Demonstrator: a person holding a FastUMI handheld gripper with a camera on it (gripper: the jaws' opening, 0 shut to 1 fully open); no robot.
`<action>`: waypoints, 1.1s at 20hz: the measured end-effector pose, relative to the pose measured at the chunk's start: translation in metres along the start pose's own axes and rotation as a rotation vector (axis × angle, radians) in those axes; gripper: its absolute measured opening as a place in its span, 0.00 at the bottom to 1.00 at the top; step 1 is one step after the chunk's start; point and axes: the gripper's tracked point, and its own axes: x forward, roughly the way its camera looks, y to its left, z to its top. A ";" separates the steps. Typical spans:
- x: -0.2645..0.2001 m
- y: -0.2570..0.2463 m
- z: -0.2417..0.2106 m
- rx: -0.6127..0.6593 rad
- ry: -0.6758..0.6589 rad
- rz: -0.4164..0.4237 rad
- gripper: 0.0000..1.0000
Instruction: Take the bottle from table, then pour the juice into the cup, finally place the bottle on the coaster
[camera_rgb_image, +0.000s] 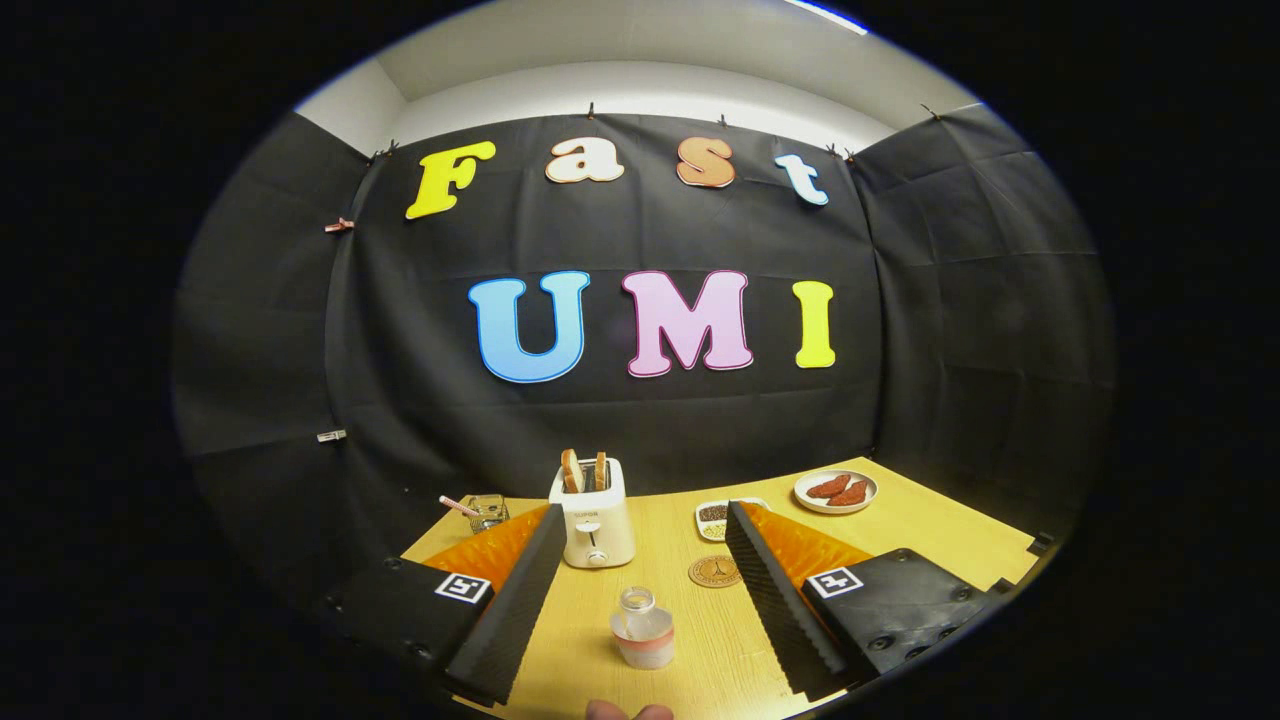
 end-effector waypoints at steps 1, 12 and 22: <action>0.000 -0.001 -0.003 -0.013 0.000 0.000 0.98; 0.012 0.012 -0.099 -0.062 -0.010 0.015 0.98; 0.046 0.015 -0.198 -0.084 0.022 -0.004 0.98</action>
